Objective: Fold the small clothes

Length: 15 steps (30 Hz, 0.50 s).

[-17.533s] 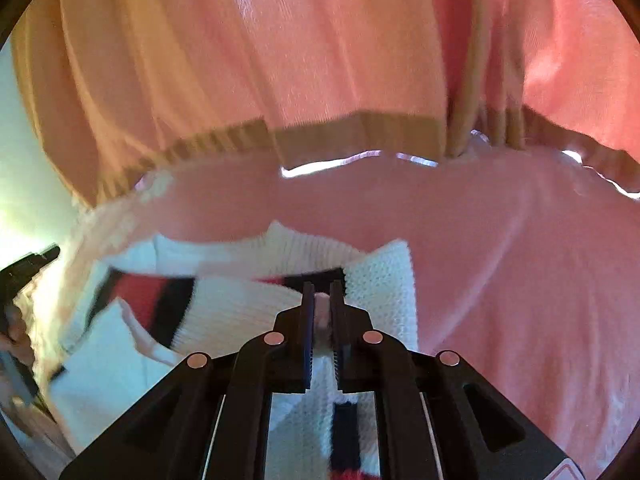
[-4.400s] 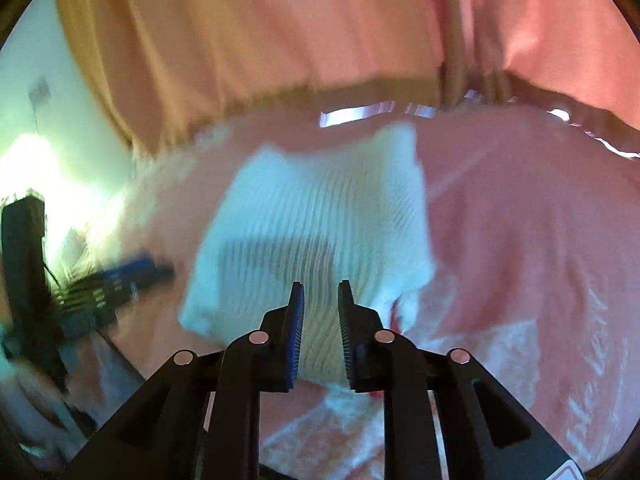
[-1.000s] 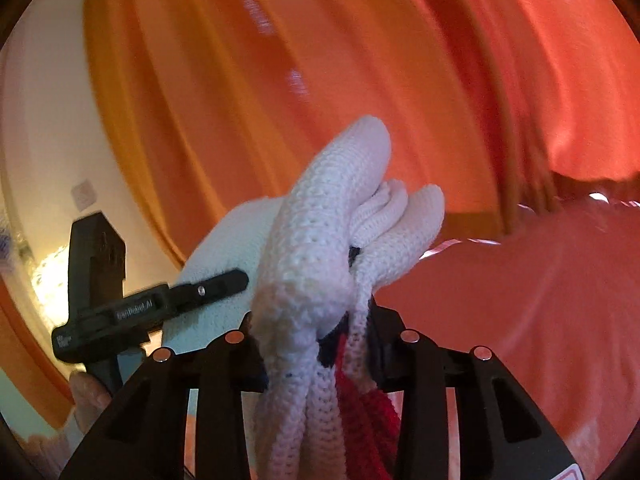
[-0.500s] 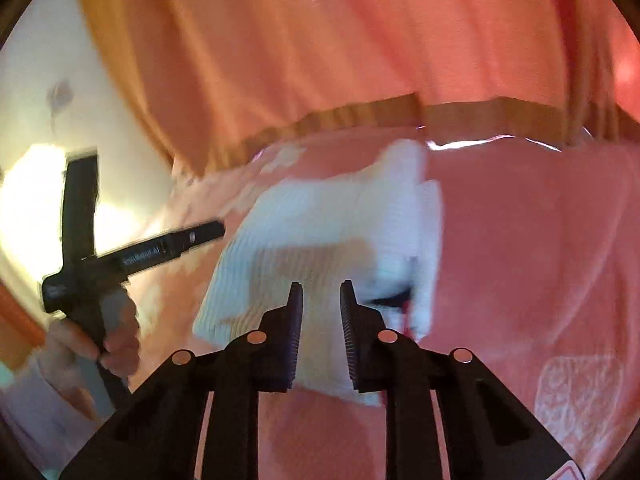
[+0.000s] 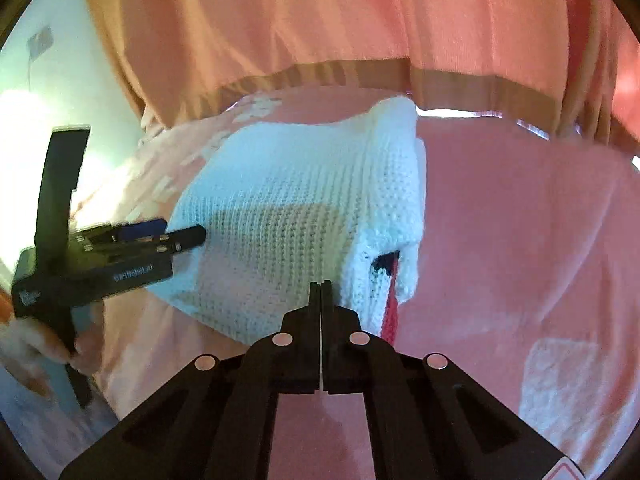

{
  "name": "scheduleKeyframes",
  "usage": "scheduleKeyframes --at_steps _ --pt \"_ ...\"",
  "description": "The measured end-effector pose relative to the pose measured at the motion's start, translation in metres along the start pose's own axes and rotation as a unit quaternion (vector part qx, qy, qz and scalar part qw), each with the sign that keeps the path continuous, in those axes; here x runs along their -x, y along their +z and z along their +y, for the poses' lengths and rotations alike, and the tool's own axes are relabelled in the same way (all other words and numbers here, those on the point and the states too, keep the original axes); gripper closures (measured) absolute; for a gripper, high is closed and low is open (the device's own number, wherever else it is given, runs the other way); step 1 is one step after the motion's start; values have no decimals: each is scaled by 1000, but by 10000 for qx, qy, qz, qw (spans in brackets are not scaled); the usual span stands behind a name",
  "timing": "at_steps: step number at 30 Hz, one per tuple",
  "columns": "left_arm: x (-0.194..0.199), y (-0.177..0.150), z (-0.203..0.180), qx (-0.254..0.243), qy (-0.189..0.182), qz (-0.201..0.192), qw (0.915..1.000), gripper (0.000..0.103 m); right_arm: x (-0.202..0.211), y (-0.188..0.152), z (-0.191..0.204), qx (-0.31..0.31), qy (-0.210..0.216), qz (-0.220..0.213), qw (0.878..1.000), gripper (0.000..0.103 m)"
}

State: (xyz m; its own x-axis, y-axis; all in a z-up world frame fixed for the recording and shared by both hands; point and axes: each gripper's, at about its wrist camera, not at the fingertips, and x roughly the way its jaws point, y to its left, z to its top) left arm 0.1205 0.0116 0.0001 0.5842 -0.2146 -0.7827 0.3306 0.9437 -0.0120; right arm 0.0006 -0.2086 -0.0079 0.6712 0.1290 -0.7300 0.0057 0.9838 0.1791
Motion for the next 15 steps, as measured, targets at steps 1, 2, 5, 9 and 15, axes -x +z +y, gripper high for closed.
scheduleKeyframes --at_steps 1,2,5,9,15 --pt "1 -1 0 18 8 0 10000 39 -10 -5 -2 14 -114 237 9997 103" --pt "0 -1 -1 24 27 20 10000 39 -21 -7 -3 0 -188 446 9988 103" --pt "1 -4 -6 -40 144 -3 9999 39 -23 -8 -1 64 -266 413 9988 103" --pt "17 -5 -12 -45 210 -252 9995 38 24 -5 13 170 -358 -408 9984 96" --pt "41 -14 -21 69 347 -600 9976 24 62 -16 26 81 -1097 -1213 9865 55"
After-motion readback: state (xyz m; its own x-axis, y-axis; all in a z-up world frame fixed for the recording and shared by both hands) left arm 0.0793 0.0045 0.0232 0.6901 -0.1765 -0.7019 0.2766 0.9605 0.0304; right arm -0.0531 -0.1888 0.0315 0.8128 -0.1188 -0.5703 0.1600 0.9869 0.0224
